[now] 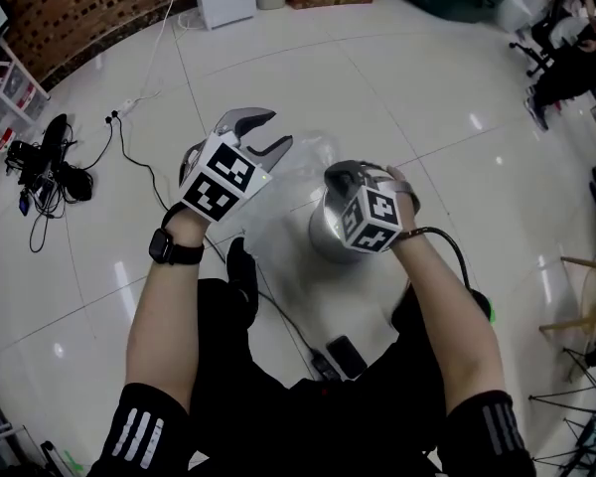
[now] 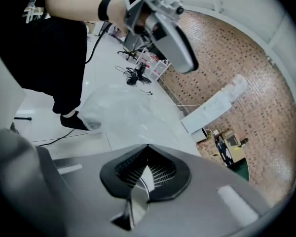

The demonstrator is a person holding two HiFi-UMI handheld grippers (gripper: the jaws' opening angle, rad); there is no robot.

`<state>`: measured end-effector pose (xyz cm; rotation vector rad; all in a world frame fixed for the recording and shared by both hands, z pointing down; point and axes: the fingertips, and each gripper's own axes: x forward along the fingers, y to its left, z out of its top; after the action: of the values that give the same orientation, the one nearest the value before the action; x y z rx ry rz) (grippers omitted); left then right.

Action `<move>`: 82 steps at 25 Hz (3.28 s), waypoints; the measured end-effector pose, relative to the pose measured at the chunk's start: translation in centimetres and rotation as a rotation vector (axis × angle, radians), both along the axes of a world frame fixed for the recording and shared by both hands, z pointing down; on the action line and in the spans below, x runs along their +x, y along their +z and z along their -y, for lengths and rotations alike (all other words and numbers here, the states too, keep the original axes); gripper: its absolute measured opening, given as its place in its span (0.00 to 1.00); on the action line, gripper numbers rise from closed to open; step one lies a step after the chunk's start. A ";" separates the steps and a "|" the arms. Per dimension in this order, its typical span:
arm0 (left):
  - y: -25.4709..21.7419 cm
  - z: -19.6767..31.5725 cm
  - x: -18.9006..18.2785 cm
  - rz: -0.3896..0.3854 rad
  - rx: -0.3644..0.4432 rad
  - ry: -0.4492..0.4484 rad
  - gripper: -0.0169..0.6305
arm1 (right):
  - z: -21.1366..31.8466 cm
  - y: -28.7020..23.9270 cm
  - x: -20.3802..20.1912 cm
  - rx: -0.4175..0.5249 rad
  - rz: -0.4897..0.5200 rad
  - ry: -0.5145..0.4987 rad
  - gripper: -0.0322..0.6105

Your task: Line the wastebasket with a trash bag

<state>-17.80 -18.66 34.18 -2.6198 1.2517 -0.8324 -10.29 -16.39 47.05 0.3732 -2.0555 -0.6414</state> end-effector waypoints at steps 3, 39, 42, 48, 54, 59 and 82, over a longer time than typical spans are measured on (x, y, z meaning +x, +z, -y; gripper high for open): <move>0.0 0.4 1.5 0.003 -0.005 0.016 0.29 | 0.9 -1.2 3.2 -0.025 0.021 0.061 0.06; 17.6 -1.7 14.0 0.257 -0.607 0.240 0.35 | -8.6 11.8 15.5 -0.615 -0.234 -0.027 0.15; 17.2 -1.1 14.3 0.259 -0.582 0.240 0.35 | -9.5 10.0 16.1 -0.705 -0.205 -0.047 0.26; 16.2 0.0 16.0 0.274 -0.516 0.261 0.35 | -5.5 7.1 17.7 -0.601 -0.052 0.046 0.26; 15.8 -1.3 18.7 0.288 -0.491 0.349 0.35 | 0.2 6.8 19.4 -0.439 0.021 0.175 0.31; 15.9 -2.0 20.0 0.296 -0.491 0.387 0.35 | 2.3 8.4 18.1 -0.403 0.031 0.188 0.32; 15.9 -0.8 15.0 0.368 -0.523 0.312 0.35 | -4.6 16.5 20.0 -0.786 -0.202 0.182 0.06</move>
<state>-2.84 -17.90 50.04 -2.7254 0.5646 -1.6546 9.73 -11.80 63.55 0.0264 -1.8788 0.2478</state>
